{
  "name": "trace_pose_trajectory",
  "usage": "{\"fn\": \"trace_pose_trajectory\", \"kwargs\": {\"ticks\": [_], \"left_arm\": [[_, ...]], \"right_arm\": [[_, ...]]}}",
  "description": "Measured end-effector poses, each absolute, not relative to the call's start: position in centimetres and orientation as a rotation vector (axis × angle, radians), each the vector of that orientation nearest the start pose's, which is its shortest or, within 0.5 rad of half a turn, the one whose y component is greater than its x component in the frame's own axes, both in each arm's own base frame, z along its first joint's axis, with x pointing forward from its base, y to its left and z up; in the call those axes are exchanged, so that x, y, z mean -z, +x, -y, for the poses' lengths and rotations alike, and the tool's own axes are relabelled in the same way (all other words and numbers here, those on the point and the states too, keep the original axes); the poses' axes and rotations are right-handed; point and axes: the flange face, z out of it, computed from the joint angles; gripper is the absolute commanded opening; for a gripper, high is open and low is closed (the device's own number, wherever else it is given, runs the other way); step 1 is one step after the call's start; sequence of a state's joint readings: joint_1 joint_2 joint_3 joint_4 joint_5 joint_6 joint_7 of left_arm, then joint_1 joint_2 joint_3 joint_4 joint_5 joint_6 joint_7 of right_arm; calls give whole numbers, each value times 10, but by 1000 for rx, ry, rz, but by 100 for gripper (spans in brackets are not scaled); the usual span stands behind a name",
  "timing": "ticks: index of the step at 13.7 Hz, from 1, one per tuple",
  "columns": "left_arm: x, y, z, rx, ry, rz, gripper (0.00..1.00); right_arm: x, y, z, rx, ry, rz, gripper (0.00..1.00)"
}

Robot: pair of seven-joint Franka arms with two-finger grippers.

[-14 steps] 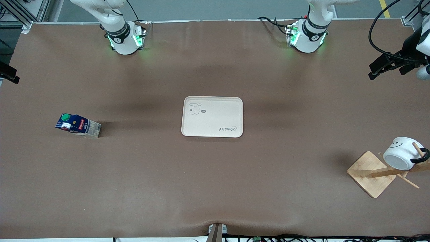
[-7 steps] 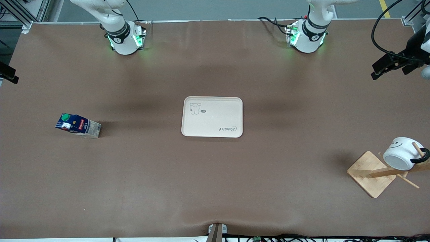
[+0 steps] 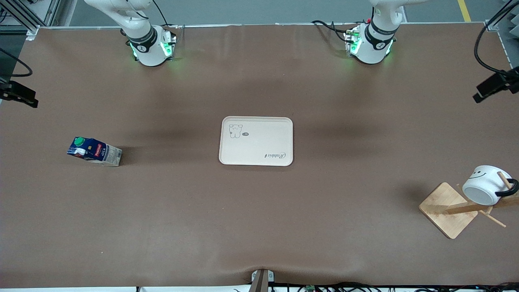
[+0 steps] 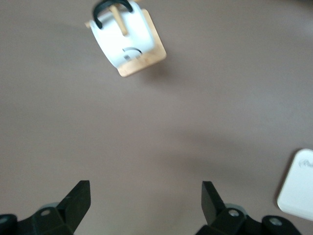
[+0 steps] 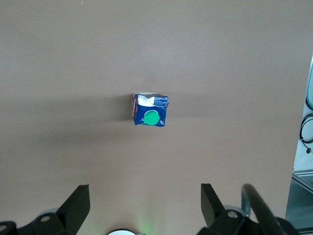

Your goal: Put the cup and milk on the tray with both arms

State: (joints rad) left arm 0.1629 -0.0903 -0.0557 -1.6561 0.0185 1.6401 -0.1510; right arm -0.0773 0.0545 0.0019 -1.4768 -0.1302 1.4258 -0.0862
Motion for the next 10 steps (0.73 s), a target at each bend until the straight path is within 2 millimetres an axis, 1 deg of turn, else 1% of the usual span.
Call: {"fn": "trace_pose_trajectory", "kwargs": {"ticks": [2,3,5,7,9,10], "left_arm": [[-616,534,-92,189,-3136,400,100],[-604,535,-109,226,-3163,395,100],[-585,531,-143,295,-3222,348,100],[-578,527,-168,391,-3298,320,100],[-574,528,-187,504,-3349,306,100],[-568,531,-196,554,-3373,295,100]], "right_arm": [[-615,564,47,-197,-3259,34,100],[-612,570,45,-160,-3262,45,100],[-611,575,43,-129,-3265,52,100],[-613,576,41,-121,-3263,58,100],[-608,578,37,-135,-3262,70,100],[-604,580,36,-145,-3261,74,100]]}}
